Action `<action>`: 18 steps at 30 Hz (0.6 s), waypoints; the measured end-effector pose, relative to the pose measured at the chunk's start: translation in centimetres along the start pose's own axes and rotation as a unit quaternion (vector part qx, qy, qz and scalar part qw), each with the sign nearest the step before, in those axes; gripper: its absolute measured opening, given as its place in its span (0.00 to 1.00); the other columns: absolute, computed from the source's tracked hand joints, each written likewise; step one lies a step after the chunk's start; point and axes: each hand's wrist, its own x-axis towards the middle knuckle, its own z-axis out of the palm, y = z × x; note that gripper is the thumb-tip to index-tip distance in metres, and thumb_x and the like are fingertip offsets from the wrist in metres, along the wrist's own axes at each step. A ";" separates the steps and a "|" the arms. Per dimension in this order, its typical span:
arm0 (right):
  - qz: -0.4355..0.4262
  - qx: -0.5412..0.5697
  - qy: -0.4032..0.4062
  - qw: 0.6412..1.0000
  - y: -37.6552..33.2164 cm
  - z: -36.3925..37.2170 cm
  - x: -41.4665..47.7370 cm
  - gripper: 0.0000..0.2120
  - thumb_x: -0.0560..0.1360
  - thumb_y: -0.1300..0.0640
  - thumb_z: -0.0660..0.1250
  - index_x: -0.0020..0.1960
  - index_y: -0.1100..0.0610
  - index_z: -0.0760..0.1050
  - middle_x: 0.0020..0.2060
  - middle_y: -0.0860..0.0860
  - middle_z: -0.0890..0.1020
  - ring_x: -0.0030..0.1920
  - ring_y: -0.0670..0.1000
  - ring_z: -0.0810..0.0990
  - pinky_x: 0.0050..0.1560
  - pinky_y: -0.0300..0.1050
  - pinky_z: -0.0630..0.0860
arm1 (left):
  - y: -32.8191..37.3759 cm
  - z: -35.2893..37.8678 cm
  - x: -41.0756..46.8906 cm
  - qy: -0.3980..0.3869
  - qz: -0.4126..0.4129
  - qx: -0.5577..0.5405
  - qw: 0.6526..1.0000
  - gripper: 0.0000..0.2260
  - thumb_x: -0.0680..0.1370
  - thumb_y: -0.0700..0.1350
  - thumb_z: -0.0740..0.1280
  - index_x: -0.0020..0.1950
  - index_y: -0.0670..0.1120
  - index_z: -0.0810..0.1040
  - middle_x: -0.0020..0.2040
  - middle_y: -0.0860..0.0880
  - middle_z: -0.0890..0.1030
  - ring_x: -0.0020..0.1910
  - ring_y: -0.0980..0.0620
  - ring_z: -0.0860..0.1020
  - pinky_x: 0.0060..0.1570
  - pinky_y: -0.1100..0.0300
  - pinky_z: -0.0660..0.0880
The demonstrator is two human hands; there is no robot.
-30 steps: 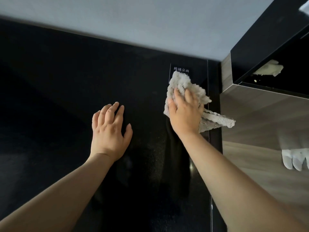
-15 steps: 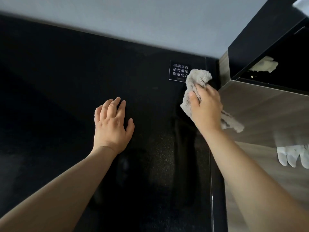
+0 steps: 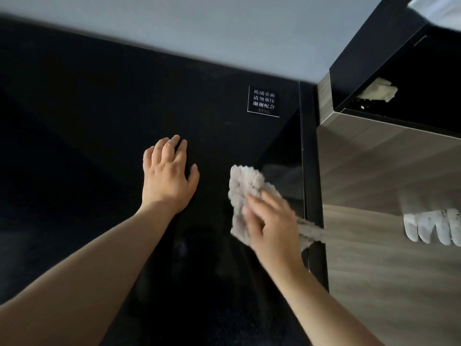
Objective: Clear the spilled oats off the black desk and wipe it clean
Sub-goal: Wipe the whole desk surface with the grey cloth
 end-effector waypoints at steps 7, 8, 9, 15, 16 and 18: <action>0.110 -0.135 0.005 0.985 5.8 0.1 8.5 0.25 0.80 0.42 0.53 0.73 0.50 0.67 0.71 0.54 0.68 0.75 0.57 0.58 0.74 0.62 0.53 | 0.8 0.3 0.2 0.016 0.010 -0.013 1.000 0.24 0.79 0.52 0.60 0.72 0.41 0.68 0.72 0.43 0.67 0.73 0.44 0.60 0.73 0.47 0.53; 0.113 -0.160 0.005 0.981 5.9 0.9 8.0 0.24 0.80 0.42 0.52 0.73 0.49 0.66 0.73 0.54 0.66 0.76 0.56 0.56 0.74 0.61 0.52 | 0.9 0.5 0.4 0.014 0.012 -0.018 1.000 0.24 0.79 0.52 0.60 0.71 0.41 0.69 0.72 0.43 0.67 0.73 0.43 0.61 0.73 0.47 0.54; 0.113 -0.168 0.015 0.979 5.7 1.6 7.1 0.24 0.81 0.42 0.52 0.73 0.49 0.66 0.73 0.54 0.66 0.76 0.56 0.56 0.74 0.62 0.53 | 0.9 0.5 0.5 0.011 0.017 -0.024 1.000 0.24 0.78 0.52 0.60 0.71 0.40 0.69 0.72 0.43 0.68 0.73 0.43 0.62 0.73 0.48 0.54; 0.019 -0.112 -0.002 0.994 2.2 3.0 -2.6 0.21 0.81 0.45 0.53 0.70 0.48 0.71 0.68 0.48 0.72 0.72 0.51 0.63 0.70 0.56 0.59 | 0.0 -3.1 -2.4 0.019 0.020 -0.077 0.997 0.20 0.79 0.48 0.62 0.67 0.40 0.73 0.64 0.44 0.75 0.64 0.42 0.72 0.67 0.49 0.65; 0.001 -0.088 -0.008 0.996 1.7 3.0 -4.0 0.19 0.80 0.46 0.56 0.68 0.48 0.73 0.66 0.47 0.74 0.70 0.50 0.65 0.69 0.54 0.61 | -0.3 -3.4 -4.1 0.005 0.032 -0.078 0.996 0.20 0.79 0.49 0.60 0.66 0.40 0.74 0.63 0.44 0.76 0.63 0.43 0.73 0.66 0.49 0.66; -0.044 -0.020 0.000 0.999 1.0 2.3 -5.9 0.14 0.77 0.49 0.65 0.59 0.51 0.80 0.59 0.47 0.79 0.63 0.49 0.74 0.62 0.53 0.72 | -0.8 -3.9 -8.5 -0.029 0.056 -0.073 0.995 0.22 0.77 0.52 0.57 0.64 0.41 0.76 0.62 0.45 0.77 0.61 0.44 0.74 0.65 0.49 0.67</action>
